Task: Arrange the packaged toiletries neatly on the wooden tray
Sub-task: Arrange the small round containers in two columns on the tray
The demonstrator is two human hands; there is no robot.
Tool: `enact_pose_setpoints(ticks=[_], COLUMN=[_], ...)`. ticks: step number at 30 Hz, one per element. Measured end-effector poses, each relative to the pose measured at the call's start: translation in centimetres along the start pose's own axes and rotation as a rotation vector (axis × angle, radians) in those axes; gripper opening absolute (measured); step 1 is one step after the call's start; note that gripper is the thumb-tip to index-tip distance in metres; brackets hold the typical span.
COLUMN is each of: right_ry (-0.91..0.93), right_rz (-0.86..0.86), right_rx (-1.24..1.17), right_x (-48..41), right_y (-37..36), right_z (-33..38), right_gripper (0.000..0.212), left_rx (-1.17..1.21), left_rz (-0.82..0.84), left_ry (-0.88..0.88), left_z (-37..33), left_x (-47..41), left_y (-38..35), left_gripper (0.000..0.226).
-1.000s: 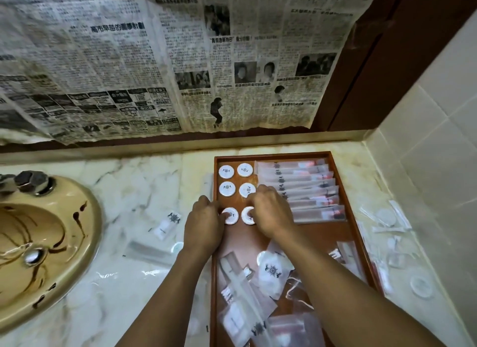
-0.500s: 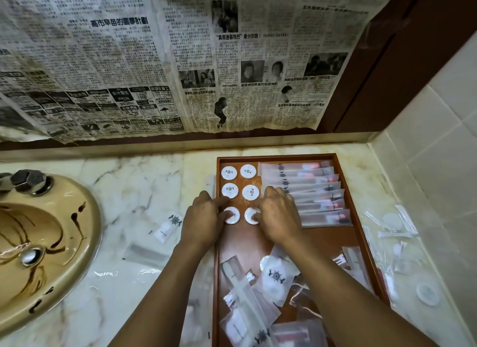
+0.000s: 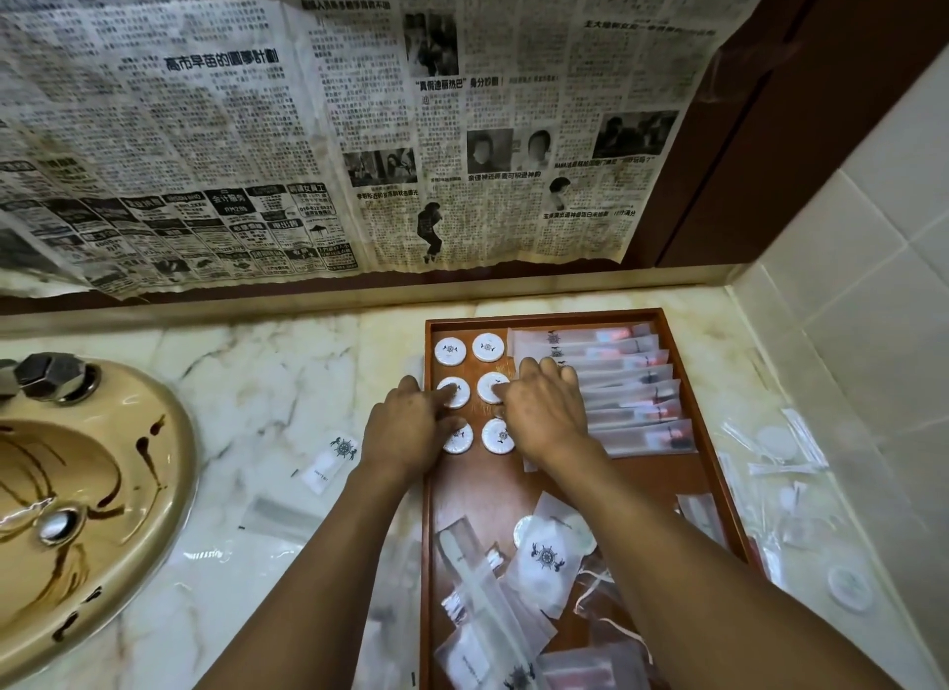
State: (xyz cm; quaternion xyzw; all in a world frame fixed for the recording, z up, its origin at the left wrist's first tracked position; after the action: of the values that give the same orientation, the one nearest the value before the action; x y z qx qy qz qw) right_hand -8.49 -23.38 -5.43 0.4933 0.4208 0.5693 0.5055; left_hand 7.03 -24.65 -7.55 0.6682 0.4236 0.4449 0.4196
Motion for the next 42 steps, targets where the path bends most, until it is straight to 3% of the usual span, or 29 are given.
enact_pose_setpoints(ticks=[5,8,11,13,15,18,20,23,28,33,39,42], right_ry=[0.003,0.021,0.107,0.233,0.317,0.355,0.262,0.124,-0.047,-0.229,-0.11,-0.159], right_rz=[-0.022,-0.074,-0.003,0.147,0.285,0.292,0.246,0.173,0.106,-0.038,0.148,0.01], right_rx=[-0.066,-0.252,-0.422,-0.396,-0.287,-0.097,-0.064,-0.107,-0.2,-0.512,-0.289,-0.421], right_x=[0.4,2.0,5.0,8.2,11.9,16.0,17.1,18.4,20.2,21.3,21.5,19.1], right_y=[0.3,1.7,2.6,2.1,0.4,-1.9,-2.4,-2.2,-1.1,-1.1,-2.7,-0.6], right_z=[-0.3,-1.0,-1.3,-0.5,-0.3,-1.2,-3.2,-6.4,-10.8,-13.9,-11.3,-11.3], right_gripper=[0.031,0.029,0.017,0.02,0.042,0.057,0.046,0.035,0.027,0.028,0.032,0.027], left_rx=[0.213,0.319,0.327,0.289,0.226,0.086,-0.068,-0.141,-0.078,0.041,-0.166,-0.126], left_rz=[-0.005,-0.076,-0.11,-0.06,0.044,0.188,0.209,0.177,0.136,0.072,0.096,0.101], left_ry=[0.034,0.044,-0.029,-0.102,-0.163,-0.243,-0.279,-0.28,-0.253,-0.217,-0.148,-0.104], left_z=[0.7,0.6,-0.8,-2.0,-2.9,-4.0,-4.4,-4.4,-4.6,-7.4,-10.0,-10.1], left_x=[0.5,1.8,4.4,6.5,8.5,11.1,12.4,13.5,14.1,14.1,14.7,15.0], left_y=[-0.2,0.7,1.5,1.0,-0.1,-2.5,-3.8,-4.6,-4.4,-4.0,-5.7,-5.7], left_gripper=[0.055,0.042,0.024,0.019,0.022,0.043,0.055,0.054,0.043,0.034,0.046,0.046])
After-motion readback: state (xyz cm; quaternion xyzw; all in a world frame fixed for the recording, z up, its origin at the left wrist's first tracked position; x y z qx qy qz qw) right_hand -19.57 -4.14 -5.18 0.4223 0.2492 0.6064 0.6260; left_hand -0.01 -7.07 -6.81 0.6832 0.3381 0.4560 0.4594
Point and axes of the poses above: each hand's wrist, its own x-axis away from the middle knuckle, its own y-axis out of the back of the hand, z = x × y, the point moved 9 cm from there along -x, towards the middle knuckle, and after that the axes turned 7 degrees about -x, right-handed, at the moved point
